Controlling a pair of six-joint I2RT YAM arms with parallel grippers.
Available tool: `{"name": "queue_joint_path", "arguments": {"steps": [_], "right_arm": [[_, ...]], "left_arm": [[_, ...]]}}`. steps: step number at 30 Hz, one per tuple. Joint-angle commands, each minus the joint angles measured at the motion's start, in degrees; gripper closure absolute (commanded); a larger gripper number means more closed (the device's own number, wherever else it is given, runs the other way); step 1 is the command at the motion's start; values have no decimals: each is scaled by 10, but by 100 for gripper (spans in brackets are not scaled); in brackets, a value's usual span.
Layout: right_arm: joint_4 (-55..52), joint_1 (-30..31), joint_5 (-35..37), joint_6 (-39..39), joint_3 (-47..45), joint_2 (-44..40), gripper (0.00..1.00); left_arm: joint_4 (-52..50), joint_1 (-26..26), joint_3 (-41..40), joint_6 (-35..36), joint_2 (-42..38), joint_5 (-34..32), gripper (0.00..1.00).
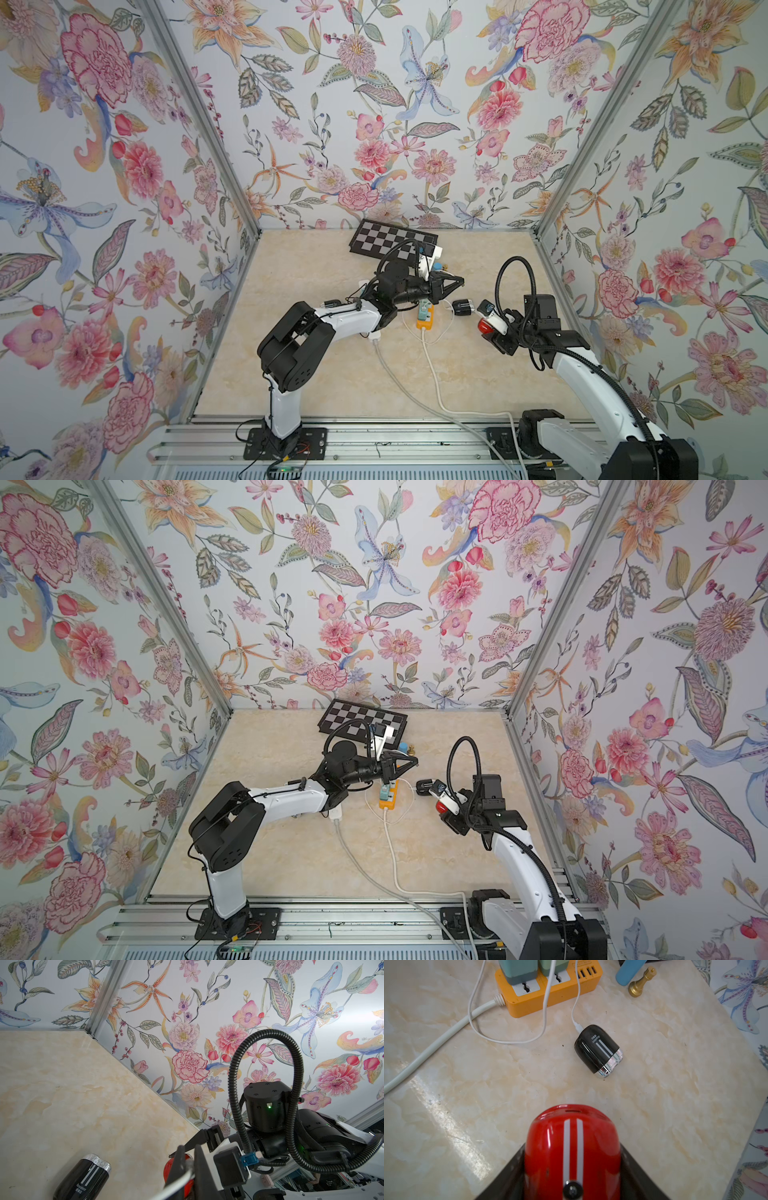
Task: Unplug the electric shaver
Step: Place the electric shaver at the center of the board.
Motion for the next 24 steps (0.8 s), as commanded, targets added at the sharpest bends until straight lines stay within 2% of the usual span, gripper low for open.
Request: {"name": "queue_joint_path", "arguments": {"steps": [1, 17, 24], "right_arm": [[-14, -5, -9, -46, -14, 23, 36], [-14, -5, -15, -72, -37, 81, 35], [1, 6, 13, -69, -41, 108, 36]], "left_arm": [[1, 4, 7, 21, 3, 29, 100], [6, 8, -19, 36, -3, 53, 100], [-2, 8, -33, 48, -12, 52, 100]]}}
